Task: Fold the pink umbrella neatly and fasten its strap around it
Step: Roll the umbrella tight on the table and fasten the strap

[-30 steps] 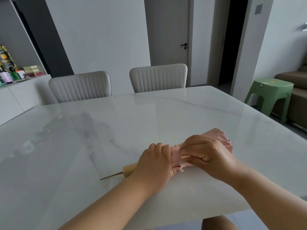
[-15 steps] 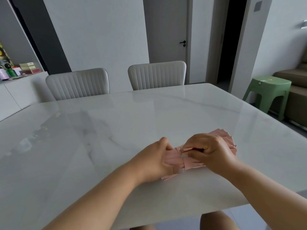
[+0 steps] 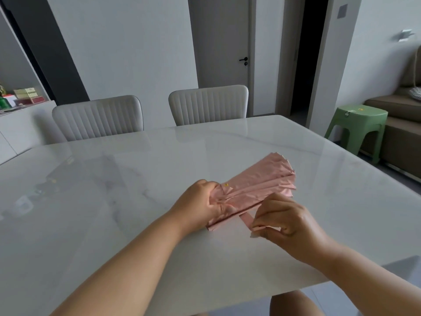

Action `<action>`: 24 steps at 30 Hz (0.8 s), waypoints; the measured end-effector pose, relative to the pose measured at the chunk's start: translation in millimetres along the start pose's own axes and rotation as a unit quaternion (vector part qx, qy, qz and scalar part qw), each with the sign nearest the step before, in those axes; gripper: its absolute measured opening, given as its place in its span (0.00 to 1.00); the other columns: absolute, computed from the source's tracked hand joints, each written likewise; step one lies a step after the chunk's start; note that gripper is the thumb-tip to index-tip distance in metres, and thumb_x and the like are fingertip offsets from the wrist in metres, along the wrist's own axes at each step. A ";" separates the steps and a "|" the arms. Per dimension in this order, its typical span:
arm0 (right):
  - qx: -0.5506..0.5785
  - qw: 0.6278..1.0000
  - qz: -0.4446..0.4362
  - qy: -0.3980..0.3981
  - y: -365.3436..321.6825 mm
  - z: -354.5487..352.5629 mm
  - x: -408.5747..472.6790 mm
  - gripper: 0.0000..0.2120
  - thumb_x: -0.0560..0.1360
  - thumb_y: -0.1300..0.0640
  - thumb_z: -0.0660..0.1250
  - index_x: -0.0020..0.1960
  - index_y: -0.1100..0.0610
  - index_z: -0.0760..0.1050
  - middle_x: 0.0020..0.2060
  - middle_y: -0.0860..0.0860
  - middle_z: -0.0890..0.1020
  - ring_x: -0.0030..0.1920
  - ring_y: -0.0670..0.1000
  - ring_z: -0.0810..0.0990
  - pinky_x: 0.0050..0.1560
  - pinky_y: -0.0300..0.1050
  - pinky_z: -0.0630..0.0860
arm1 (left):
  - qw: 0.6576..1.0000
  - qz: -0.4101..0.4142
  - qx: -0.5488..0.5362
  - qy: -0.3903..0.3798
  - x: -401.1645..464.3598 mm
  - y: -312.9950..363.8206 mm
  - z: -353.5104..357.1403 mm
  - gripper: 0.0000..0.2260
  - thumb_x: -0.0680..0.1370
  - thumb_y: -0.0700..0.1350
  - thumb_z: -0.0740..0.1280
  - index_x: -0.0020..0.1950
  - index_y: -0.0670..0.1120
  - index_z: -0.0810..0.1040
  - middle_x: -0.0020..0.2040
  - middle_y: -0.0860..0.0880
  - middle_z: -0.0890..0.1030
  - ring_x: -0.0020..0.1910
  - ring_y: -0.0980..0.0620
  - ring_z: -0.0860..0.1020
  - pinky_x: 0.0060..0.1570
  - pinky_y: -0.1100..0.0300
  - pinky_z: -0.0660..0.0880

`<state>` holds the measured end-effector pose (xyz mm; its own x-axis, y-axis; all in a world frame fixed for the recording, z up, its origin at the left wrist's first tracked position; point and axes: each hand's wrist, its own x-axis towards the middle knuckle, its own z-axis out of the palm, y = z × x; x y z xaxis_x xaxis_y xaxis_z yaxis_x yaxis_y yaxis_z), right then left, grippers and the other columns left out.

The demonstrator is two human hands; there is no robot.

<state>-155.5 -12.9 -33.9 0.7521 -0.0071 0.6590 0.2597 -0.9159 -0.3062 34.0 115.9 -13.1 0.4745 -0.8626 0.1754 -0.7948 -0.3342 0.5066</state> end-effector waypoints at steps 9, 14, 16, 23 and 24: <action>-0.024 0.999 0.023 -0.029 24.1 -9.8 31.9 0.10 0.72 0.52 0.69 0.42 0.57 0.86 0.39 0.49 0.83 0.43 0.43 0.75 0.44 0.29 0.69 | 0.988 0.048 0.143 -0.017 1.6 12.8 22.4 0.17 0.78 0.60 0.65 0.55 0.48 0.72 0.51 0.49 0.68 0.57 0.46 0.69 0.52 0.60 0.66; 0.015 0.995 0.100 -0.024 31.3 -6.2 46.9 0.04 0.70 0.60 0.74 0.43 0.58 0.86 0.37 0.43 0.80 0.45 0.42 0.76 0.43 0.27 0.68 | 0.979 0.087 0.180 -0.035 -8.2 17.2 25.6 0.20 0.81 0.56 0.59 0.69 0.46 0.66 0.63 0.48 0.67 0.63 0.48 0.64 0.63 0.58 0.64; 0.049 0.986 0.156 -0.018 30.8 -5.0 48.8 0.02 0.70 0.63 0.75 0.42 0.59 0.86 0.36 0.44 0.79 0.43 0.41 0.77 0.41 0.27 0.70 | 0.977 0.096 0.189 -0.034 -10.0 16.2 25.8 0.21 0.81 0.55 0.57 0.70 0.46 0.65 0.63 0.48 0.67 0.63 0.47 0.64 0.63 0.58 0.64; 0.067 0.952 0.298 -0.032 23.4 -6.4 58.6 0.05 0.66 0.56 0.79 0.37 0.54 0.84 0.34 0.44 0.83 0.36 0.42 0.80 0.41 0.41 0.77 | 0.962 0.135 0.238 -0.014 -15.4 16.0 29.3 0.33 0.70 0.57 0.41 0.70 0.45 0.66 0.62 0.47 0.69 0.59 0.47 0.66 0.60 0.57 0.66; 0.061 0.946 0.317 -0.043 21.3 -8.3 60.9 0.06 0.65 0.54 0.80 0.37 0.53 0.84 0.34 0.43 0.83 0.34 0.41 0.79 0.39 0.38 0.76 | 0.962 0.139 0.237 -0.005 -15.7 16.1 30.1 0.32 0.71 0.57 0.43 0.69 0.44 0.68 0.61 0.46 0.70 0.58 0.46 0.68 0.60 0.55 0.68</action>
<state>-109.2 -36.2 5.3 0.8248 -0.5019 0.2603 -0.1953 -0.6850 -0.7019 2.4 112.7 -33.2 0.2169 -0.9465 0.2390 -0.9747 -0.2235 -0.0002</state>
